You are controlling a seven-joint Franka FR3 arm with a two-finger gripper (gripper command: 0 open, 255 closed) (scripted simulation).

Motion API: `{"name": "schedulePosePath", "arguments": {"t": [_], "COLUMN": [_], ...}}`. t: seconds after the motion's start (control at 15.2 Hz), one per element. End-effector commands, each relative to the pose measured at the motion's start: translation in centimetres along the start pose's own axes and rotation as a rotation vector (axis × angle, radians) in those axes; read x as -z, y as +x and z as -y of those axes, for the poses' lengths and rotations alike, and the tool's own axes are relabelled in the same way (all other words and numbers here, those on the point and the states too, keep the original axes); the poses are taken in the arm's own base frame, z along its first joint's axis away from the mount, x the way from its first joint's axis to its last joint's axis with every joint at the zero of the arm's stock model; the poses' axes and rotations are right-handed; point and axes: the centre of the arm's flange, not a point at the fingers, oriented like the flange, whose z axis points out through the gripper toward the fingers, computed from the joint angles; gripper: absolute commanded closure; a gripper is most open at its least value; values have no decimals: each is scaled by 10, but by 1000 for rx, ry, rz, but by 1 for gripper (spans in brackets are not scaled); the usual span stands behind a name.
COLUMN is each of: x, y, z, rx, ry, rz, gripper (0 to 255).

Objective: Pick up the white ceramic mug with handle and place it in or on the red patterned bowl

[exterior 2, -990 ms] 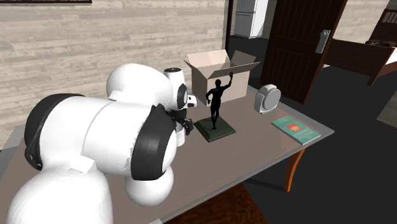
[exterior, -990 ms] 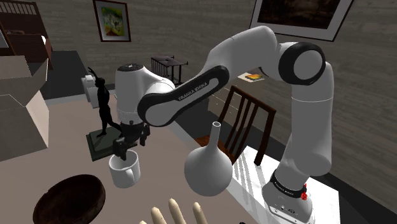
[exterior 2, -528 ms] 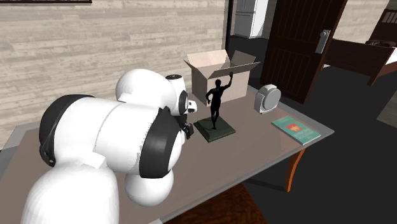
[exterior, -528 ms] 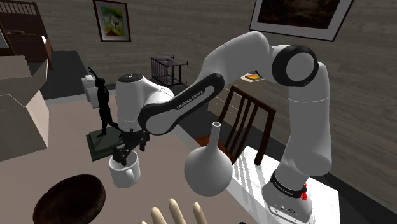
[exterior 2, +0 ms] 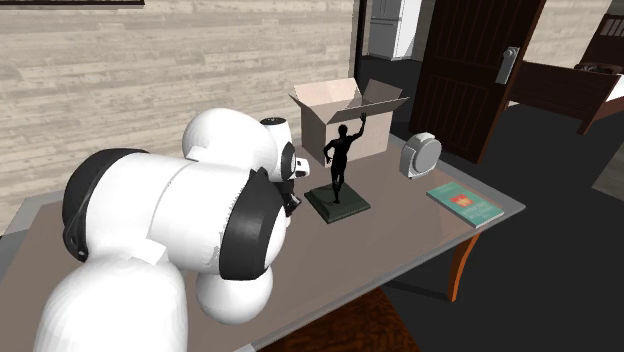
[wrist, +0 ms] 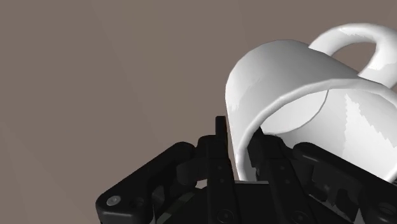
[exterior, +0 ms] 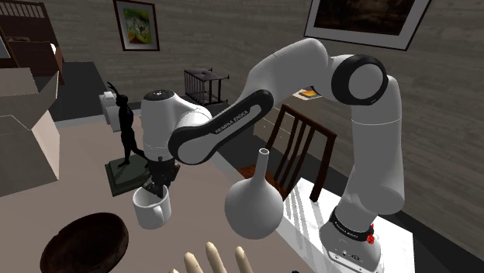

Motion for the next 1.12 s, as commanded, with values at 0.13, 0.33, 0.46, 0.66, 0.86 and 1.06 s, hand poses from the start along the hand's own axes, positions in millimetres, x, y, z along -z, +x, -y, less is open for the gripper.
{"name": "schedulePosePath", "arguments": {"t": [0.13,0.33,0.46,0.66,0.86,1.06], "x": [0,0,5,21,37,53], "y": [0,0,1,2,4,5], "z": [0,0,0,1,1,1], "rx": [0,0,0,0,0,0], "ry": [0,0,0,0,0,0], "rz": [0,0,0,0,0,0], "gripper": [255,255,255,255,255,255]}}
